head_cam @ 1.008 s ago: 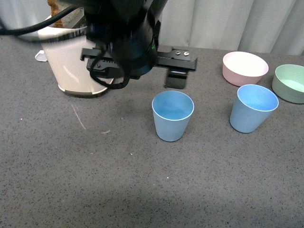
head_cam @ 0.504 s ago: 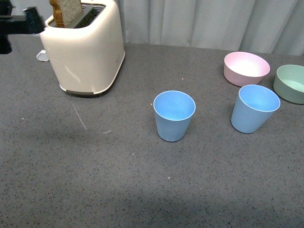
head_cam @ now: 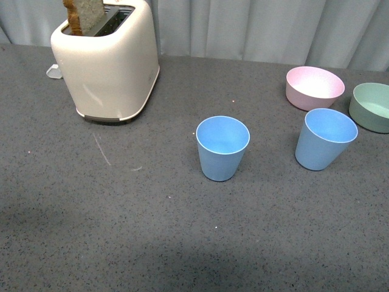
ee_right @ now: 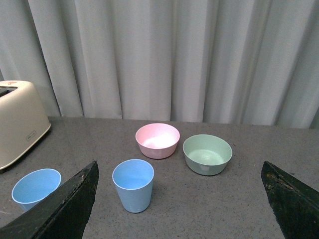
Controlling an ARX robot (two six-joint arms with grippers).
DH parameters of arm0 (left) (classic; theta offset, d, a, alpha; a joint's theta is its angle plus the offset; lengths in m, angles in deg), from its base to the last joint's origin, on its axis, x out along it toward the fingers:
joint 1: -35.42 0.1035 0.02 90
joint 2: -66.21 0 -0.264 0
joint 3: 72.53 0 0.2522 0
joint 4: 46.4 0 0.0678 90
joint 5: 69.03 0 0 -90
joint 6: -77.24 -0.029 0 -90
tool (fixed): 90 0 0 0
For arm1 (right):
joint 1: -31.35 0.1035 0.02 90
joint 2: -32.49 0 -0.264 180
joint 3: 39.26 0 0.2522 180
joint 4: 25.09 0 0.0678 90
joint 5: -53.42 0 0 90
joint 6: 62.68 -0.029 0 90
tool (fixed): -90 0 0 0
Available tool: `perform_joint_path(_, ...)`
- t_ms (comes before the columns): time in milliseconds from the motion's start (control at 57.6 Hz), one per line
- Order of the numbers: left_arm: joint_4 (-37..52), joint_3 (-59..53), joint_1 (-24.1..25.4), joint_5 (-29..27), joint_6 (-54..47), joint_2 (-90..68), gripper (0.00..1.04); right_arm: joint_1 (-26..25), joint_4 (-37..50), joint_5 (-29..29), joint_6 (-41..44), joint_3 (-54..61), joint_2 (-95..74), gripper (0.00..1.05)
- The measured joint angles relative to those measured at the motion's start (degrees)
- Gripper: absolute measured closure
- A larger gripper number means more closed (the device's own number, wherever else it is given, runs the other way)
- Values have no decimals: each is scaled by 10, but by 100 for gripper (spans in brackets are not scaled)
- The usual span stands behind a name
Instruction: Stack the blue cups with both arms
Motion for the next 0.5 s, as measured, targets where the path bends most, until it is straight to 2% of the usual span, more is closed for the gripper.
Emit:
perform_joint_path(156, -52, -21, 16, 12, 0, 75, 101, 0, 0, 0, 0, 0, 0, 10)
perform_joint_path(208, -75, -28, 41, 50, 0, 103, 101, 0, 0, 0, 0, 0, 0, 10)
perform_joint_path(243, -87, -31, 51, 56, 0, 117, 101, 0, 0, 0, 0, 0, 0, 10)
perform_joint_path(504, -179, -42, 65, 62, 0, 227, 101, 0, 0, 0, 0, 0, 0, 10)
